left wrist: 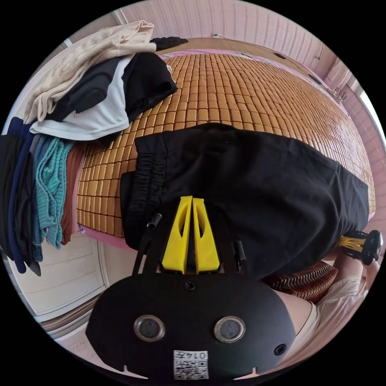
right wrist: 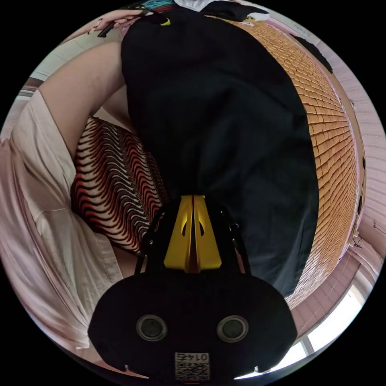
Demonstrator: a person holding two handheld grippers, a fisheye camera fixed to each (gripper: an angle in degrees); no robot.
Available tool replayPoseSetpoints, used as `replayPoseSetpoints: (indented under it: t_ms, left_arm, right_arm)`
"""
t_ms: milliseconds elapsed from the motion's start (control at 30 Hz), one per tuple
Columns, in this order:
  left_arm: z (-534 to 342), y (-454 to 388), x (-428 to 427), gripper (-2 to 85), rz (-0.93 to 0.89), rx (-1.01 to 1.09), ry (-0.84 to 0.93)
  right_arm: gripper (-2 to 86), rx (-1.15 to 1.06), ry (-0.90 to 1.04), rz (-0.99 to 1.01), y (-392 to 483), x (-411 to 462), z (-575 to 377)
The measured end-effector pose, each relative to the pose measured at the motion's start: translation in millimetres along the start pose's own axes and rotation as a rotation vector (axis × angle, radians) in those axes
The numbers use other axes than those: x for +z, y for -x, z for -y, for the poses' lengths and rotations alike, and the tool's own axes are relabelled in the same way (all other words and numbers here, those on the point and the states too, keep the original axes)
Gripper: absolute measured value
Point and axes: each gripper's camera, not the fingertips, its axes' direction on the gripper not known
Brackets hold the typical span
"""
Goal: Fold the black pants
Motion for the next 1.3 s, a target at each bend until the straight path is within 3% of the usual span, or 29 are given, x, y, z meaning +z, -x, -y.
replayPoseSetpoints:
  t_ms: [233,400,600,733,833,1000,1100,1300]
  left_arm:
    - [5.7,16.0,10.8,-1.0,-0.017,-0.006,-0.046]
    - [8.1,29.7,23.9,-1.0,-0.055,-0.003,-0.055]
    - [8.4,23.1,33.1,-1.0,-0.003,0.079,-0.041]
    - [-13.0,24.6,22.8,-0.9,-0.027,0.054,-0.098]
    - [-53.6,18.0,-1.7,-0.9,-0.088,0.060,-0.169]
    - [-129.6,-75.9,-32.6,-0.9,-0.300,0.366,-0.315]
    - [-155.7,-150.2,-20.7,-0.9,-0.408,0.539,-0.302]
    - [-183.8,-254.7,2.8,-0.8,-0.246,0.854,-0.335]
  right_arm:
    - [-1.0,-0.026,0.076,0.081,0.0,5.6,44.0]
    - [-1.0,0.218,-0.088,-0.229,-28.5,-26.5,84.4]
    - [-1.0,0.257,-0.169,-0.067,-56.4,-36.4,151.1]
    - [-1.0,0.195,-0.123,0.070,-44.4,-21.3,180.3]
    - [-1.0,0.166,-0.125,0.024,-22.9,-7.9,186.3]
    - [-1.0,0.140,-0.153,-0.051,-21.7,-11.2,193.2]
    - [-1.0,0.169,-0.179,-0.089,-38.7,-21.3,198.9]
    - [-1.0,0.206,-0.147,-0.123,-82.9,-34.4,221.9]
